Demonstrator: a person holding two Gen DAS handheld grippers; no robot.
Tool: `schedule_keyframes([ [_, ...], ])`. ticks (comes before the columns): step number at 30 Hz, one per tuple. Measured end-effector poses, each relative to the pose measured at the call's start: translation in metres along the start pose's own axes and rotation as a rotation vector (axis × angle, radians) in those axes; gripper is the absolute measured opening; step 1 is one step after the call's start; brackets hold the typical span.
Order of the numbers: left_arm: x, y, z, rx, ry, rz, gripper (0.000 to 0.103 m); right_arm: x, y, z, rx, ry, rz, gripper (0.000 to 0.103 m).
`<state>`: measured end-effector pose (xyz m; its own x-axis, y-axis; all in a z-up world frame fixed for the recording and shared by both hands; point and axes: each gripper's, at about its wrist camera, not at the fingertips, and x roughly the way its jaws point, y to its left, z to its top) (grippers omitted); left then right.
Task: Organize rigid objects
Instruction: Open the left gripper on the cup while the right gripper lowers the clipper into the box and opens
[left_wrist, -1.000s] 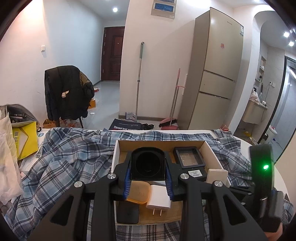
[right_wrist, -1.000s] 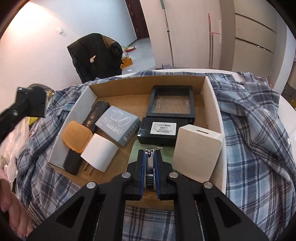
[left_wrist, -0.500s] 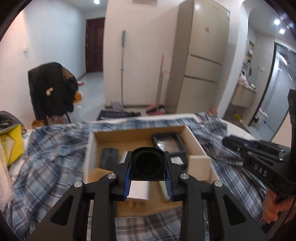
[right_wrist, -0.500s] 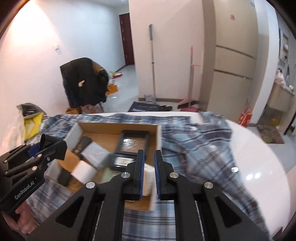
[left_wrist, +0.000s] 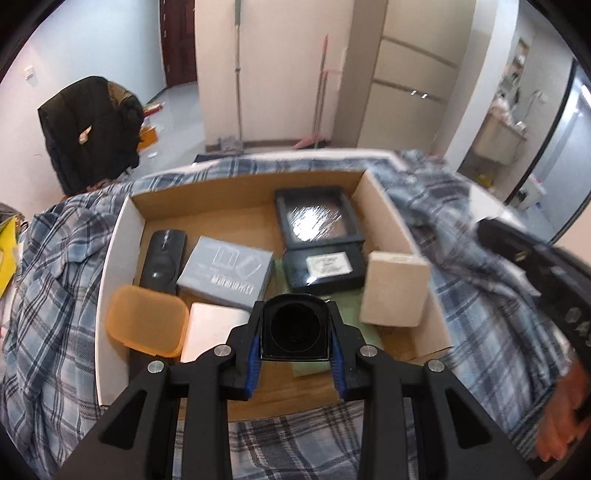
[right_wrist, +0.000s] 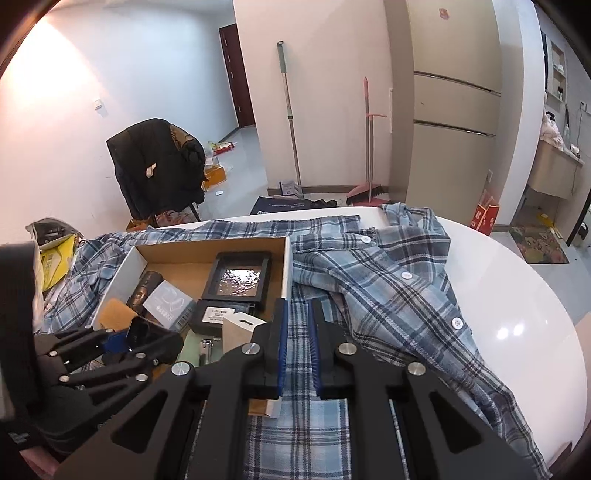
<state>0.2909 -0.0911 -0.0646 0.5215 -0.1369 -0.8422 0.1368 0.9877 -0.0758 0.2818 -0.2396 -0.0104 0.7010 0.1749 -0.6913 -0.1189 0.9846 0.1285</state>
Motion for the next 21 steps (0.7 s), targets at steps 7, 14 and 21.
schedule_keyframes([
  [7, 0.010, 0.002, -0.002, -0.008, 0.032, 0.006, 0.039, -0.001, 0.000, 0.000, -0.011, -0.003, -0.015, 0.009],
  [14, -0.032, 0.006, -0.003, 0.033, -0.170, 0.057, 0.086, -0.009, -0.001, 0.003, -0.011, -0.027, -0.020, 0.010],
  [21, -0.121, 0.010, -0.010, 0.085, -0.559, 0.185, 0.086, -0.043, 0.011, 0.011, -0.057, -0.136, -0.050, 0.009],
])
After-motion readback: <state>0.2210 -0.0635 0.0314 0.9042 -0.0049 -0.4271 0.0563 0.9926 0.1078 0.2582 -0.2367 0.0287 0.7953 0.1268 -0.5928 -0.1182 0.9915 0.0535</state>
